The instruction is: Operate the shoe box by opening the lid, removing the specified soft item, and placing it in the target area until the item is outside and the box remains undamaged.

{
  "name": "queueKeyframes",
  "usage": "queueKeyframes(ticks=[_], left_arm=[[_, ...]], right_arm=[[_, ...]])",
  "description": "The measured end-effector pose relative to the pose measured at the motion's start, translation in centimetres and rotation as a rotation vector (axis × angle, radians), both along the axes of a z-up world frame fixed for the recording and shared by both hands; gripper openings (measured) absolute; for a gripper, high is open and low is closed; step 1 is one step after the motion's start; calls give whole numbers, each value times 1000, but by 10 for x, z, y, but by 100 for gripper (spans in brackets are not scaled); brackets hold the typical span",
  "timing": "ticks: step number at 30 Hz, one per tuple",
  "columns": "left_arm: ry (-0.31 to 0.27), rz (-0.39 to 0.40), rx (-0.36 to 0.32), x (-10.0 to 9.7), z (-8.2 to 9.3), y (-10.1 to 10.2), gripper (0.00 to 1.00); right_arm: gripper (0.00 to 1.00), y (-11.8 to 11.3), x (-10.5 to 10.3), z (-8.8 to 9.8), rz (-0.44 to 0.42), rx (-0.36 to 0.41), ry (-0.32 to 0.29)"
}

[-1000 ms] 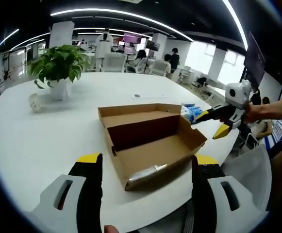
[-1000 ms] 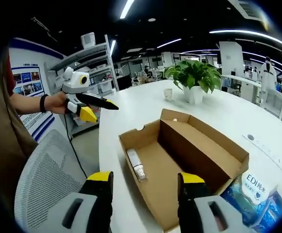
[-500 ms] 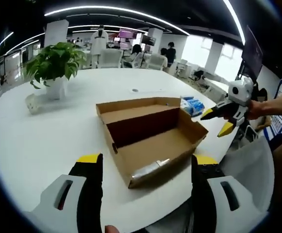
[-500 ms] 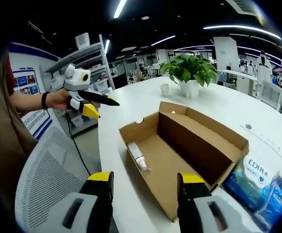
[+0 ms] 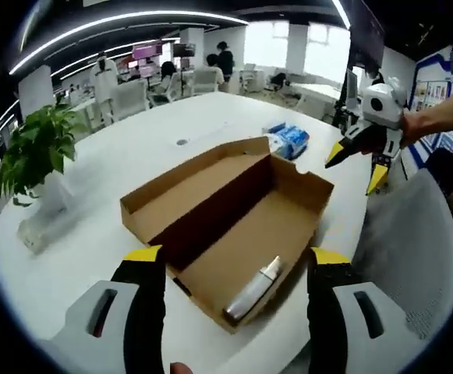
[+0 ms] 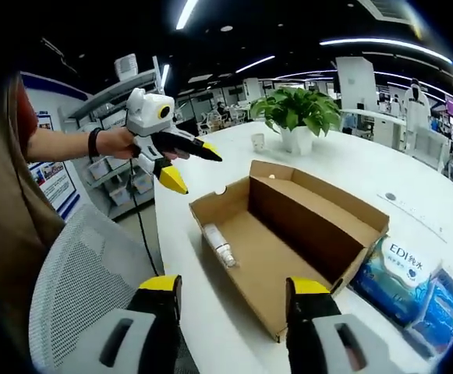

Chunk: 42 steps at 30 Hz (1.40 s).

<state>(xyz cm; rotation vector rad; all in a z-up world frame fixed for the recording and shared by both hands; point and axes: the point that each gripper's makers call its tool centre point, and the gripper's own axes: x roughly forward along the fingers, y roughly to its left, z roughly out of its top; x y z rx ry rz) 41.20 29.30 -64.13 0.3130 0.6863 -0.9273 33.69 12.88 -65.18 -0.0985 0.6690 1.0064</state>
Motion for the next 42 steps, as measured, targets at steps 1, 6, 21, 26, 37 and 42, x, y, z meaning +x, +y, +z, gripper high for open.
queueKeyframes(ticks=[1, 6, 21, 26, 37, 42], left_arm=[[-2, -33, 45, 2, -7, 1, 73], [27, -113, 95, 9, -22, -6, 70], [97, -395, 296, 14, -88, -20, 63], [123, -441, 333, 17, -104, -20, 65], [87, -586, 439, 14, -125, -27, 72], [54, -561, 435, 26, -121, -25, 72]], right_arm=[[52, -1, -1, 1, -5, 0, 0], [53, -5, -3, 2, -31, 2, -1], [53, -13, -15, -7, -97, -1, 30], [53, -18, -21, -9, -119, -8, 40], [52, -33, -26, -14, -200, -7, 64], [52, -33, -28, -16, -210, -5, 72]])
